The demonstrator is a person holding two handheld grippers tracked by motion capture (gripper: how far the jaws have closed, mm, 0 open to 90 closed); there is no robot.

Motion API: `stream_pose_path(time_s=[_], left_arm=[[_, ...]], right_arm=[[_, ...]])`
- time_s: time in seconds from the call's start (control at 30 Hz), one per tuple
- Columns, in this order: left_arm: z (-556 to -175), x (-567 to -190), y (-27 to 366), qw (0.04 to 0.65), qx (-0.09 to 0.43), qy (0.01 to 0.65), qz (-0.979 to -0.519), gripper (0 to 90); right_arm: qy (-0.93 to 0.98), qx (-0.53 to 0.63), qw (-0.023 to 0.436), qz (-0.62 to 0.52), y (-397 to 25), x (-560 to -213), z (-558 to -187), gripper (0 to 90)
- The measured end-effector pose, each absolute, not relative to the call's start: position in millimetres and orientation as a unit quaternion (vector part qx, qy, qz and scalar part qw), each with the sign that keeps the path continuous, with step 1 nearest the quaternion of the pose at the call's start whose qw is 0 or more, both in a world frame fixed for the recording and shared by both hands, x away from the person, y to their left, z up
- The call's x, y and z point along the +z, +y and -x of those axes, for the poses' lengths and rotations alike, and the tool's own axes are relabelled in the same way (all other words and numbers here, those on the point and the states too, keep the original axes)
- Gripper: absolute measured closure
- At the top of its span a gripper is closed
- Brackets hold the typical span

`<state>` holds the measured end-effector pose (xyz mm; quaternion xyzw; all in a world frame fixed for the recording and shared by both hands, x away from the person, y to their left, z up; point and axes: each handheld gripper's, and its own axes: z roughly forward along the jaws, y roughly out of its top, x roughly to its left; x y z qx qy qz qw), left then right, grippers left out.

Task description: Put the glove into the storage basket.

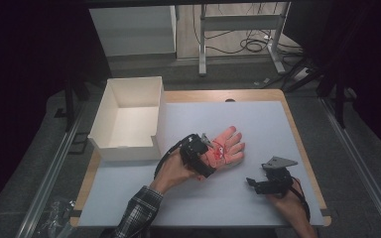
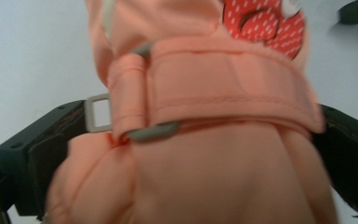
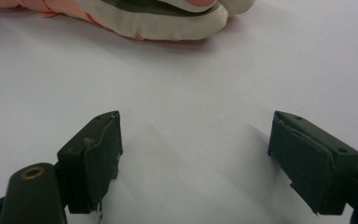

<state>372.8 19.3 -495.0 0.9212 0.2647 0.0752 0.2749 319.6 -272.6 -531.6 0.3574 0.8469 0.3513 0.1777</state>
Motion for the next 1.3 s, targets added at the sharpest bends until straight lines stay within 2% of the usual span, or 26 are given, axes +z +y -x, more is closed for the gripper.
stream_pose_path(time_s=[0.33, 0.57, 0.87, 1.07, 1.3], left_arm=[[-375, -513, 21, 0.25, 0.066, 0.269, -0.928, 1.0], [-372, -519, 20, 0.228, 0.044, 0.261, -0.937, 11.0], [-370, -510, 23, 0.227, 0.036, 0.273, -0.934, 35.1], [-370, -504, 29, 0.246, 0.026, 0.277, -0.928, 40.5], [-375, -490, 33, 0.26, 0.031, 0.294, -0.919, 40.9]], right_arm=[[0.847, 0.351, 0.178, -0.358, -273, -532, -320, 17.8], [0.847, 0.351, 0.178, -0.357, -273, -532, -320, 17.8], [0.847, 0.35, 0.178, -0.357, -273, -531, -319, 17.8], [0.847, 0.35, 0.178, -0.358, -273, -531, -320, 17.8], [0.847, 0.351, 0.178, -0.358, -273, -531, -320, 17.8]])
